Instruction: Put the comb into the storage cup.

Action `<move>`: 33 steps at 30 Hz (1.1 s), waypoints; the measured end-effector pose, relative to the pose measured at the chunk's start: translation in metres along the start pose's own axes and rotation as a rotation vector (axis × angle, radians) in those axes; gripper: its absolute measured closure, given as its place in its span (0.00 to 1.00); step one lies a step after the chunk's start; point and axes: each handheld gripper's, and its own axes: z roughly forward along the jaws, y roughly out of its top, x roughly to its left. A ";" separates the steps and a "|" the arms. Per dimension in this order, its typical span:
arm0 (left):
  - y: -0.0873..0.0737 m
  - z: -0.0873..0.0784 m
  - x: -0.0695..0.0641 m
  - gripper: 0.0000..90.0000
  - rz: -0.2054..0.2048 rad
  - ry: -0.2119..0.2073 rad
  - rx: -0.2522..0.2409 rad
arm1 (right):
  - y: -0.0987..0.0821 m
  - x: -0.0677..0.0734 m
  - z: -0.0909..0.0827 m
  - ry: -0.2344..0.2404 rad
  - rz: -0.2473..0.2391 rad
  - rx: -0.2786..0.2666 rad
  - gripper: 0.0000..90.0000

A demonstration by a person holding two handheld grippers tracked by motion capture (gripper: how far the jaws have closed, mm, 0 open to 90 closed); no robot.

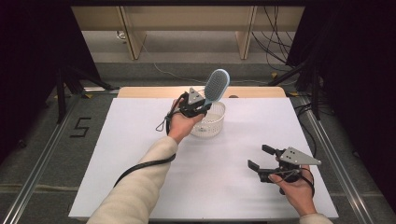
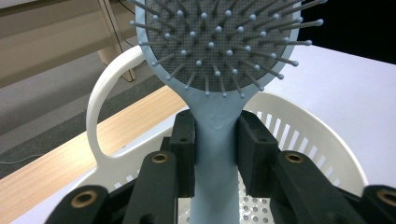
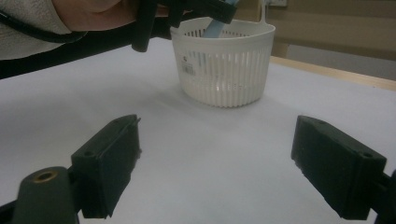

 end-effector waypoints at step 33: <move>-0.004 0.000 -0.003 0.77 0.008 -0.011 0.009 | 0.000 0.000 0.000 -0.001 -0.002 0.001 0.18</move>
